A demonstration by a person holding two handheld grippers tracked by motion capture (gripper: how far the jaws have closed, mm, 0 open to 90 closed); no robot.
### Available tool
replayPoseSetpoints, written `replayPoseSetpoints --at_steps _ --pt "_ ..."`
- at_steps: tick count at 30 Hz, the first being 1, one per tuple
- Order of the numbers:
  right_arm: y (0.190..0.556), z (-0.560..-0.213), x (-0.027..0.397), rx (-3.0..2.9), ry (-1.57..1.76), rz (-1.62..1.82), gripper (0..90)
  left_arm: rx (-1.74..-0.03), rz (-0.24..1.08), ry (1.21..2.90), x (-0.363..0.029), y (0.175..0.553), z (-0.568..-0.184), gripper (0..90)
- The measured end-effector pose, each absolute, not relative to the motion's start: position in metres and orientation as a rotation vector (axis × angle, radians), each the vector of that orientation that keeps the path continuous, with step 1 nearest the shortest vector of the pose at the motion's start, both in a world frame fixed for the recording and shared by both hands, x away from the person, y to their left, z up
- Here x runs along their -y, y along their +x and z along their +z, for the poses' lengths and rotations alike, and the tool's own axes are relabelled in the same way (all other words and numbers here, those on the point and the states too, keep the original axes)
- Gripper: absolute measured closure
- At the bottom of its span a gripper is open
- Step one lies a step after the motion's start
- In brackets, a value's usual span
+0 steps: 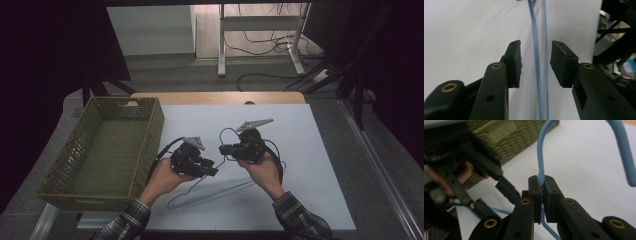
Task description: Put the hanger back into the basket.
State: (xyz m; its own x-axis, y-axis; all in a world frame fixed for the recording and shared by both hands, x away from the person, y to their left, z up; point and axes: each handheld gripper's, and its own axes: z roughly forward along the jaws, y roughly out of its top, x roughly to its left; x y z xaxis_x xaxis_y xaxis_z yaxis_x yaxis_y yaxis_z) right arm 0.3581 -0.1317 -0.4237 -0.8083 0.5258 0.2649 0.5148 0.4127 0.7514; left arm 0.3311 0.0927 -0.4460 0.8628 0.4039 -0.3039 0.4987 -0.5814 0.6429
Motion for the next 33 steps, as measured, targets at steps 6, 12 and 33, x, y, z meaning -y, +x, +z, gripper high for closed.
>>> replayPoseSetpoints --at_steps 6,12,33 --pt "0.345 -0.415 0.129 -2.639 0.884 1.429 85.8 -0.67 -0.288 2.267 -0.094 0.338 -0.436 67.0" --pt "0.34 -0.414 0.128 -2.647 0.836 1.444 85.7 -0.665 -0.39 2.294 -0.088 0.341 -0.444 70.2" --pt "0.331 -0.407 0.137 -2.625 0.8 1.445 63.4 -0.758 -0.481 2.238 -0.097 0.34 -0.439 87.4"
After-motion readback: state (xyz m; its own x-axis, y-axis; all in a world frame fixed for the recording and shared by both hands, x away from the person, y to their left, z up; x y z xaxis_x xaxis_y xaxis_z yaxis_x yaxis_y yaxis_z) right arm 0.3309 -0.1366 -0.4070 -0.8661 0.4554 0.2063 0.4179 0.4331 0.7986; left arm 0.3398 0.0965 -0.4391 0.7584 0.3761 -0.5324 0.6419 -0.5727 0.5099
